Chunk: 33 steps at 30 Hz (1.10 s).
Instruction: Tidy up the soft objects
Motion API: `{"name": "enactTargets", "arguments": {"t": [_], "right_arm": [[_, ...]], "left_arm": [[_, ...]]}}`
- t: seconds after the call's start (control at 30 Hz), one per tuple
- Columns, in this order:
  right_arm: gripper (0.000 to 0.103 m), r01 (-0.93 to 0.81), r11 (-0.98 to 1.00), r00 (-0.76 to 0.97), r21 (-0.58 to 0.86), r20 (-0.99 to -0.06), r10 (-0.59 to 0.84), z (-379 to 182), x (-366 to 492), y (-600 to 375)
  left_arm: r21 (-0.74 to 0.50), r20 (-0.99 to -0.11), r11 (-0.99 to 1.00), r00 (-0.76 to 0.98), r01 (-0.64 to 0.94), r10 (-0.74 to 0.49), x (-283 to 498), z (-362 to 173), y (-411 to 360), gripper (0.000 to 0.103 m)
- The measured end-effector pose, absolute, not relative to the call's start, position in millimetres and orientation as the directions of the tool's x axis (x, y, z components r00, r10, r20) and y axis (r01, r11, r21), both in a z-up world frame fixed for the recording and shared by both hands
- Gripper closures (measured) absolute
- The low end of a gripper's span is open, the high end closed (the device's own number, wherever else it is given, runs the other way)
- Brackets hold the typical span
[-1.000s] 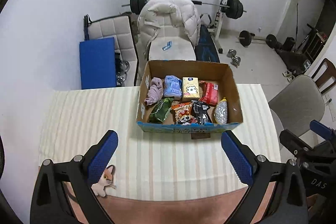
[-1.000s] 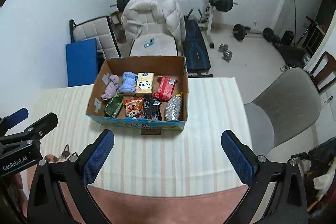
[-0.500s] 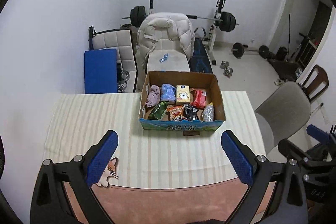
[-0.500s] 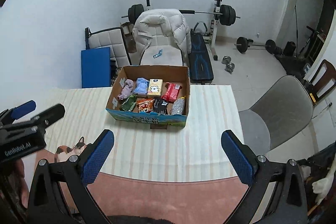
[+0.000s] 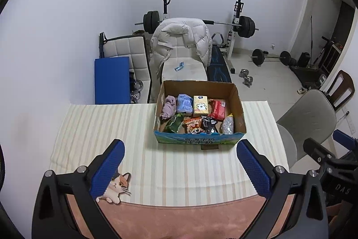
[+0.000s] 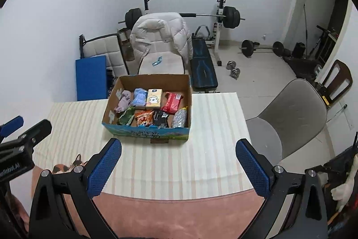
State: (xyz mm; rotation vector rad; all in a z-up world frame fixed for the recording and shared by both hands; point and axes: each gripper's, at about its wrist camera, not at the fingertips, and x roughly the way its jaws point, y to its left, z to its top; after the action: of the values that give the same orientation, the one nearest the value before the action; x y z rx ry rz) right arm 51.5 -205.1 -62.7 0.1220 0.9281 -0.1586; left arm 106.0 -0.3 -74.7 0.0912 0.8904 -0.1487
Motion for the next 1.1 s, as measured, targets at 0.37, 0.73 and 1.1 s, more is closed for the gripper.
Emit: {"name": "enactTargets", "arguments": {"t": [0.37,0.73,1.1], "right_arm": [[0.000,0.207,0.978,0.586,0.011,-0.802,-0.115,-66.5,77.2,-214.1],[0.000,0.194,0.981,0.586,-0.003,-0.802,-0.118,-68.3,91.2,-212.4],[0.000,0.197,0.980,0.580,-0.008,-0.805,-0.123,-72.9,96.0,-214.8]], "left_arm": [[0.041,-0.767,0.988,0.639,0.151,-0.066,124.0,-82.7,-8.4,0.000],[0.050,-0.778,0.986,0.626,0.156,-0.059,132.4,-88.7,-17.3,0.000],[0.046,-0.782,0.988,0.621,0.148,-0.057,137.4,-95.7,-20.0,0.000]]}}
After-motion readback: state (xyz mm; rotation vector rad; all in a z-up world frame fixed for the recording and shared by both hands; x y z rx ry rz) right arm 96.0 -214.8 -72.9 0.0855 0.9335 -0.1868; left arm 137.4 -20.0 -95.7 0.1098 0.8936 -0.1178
